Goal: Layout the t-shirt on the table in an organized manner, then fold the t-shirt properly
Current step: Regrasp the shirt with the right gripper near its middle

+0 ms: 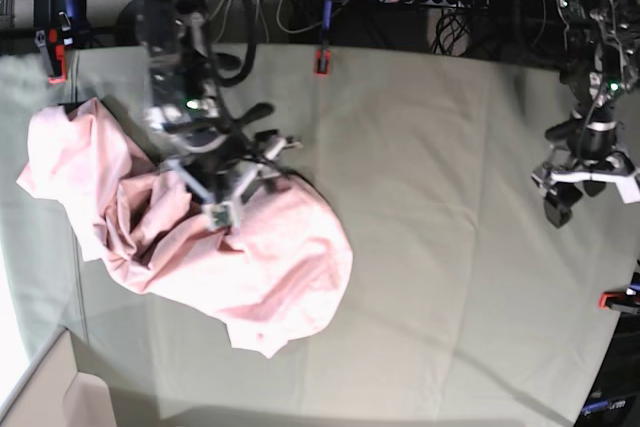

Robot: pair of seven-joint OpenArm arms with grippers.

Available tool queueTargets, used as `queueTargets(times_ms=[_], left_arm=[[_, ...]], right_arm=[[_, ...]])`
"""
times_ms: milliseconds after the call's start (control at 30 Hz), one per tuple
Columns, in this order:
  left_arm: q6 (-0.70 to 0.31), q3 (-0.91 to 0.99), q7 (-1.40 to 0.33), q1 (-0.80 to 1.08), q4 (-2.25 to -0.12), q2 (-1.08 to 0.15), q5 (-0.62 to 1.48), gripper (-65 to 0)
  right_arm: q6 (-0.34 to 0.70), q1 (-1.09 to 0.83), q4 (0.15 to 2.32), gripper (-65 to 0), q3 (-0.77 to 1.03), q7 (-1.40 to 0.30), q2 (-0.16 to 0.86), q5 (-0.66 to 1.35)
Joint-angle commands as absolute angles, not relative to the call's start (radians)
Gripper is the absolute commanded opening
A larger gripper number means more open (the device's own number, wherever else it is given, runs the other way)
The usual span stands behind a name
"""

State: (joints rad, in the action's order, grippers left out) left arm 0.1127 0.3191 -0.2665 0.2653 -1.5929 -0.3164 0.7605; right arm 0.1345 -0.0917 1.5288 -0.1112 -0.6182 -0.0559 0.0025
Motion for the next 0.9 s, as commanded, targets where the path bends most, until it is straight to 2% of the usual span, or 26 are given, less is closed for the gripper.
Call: queueTargets(times_ms=[0,467,567,633,733,867], left_arm=[[0.108,0.326,-0.245,0.257,-1.612,-0.331,0.759,-16.0],[0.108,0.328,-0.243,0.285,-1.612,-0.331,0.759,-16.0],[0.108,0.328,-0.243,0.283,-1.612,-0.332,0.759,-16.1],[0.108,0.328,-0.243,0.283,-1.612,-0.332,0.759,-16.2],[0.108,0.328,-0.243,0.283,-1.612,-0.334,0.759,-16.2],[0.108,0.328,-0.243,0.28,-1.615,-0.334,0.759,-16.4]], right_arm=[[0.137,-0.056,1.518,-28.1,-0.111,-0.588,-0.065,0.005],[0.137,0.065,1.274,-28.1,-0.113,-0.588,-0.124,0.007],[0.137,0.097,1.204,-29.7,-0.113,-0.587,-0.131,0.007],[0.14,0.107,1.176,-37.7,-0.113,-0.587,-0.133,0.007],[0.202,0.105,1.19,-64.7,-0.113,-0.59,-0.136,0.007],[0.337,0.053,1.34,-65.0,-0.127,-0.593,-0.154,0.007]])
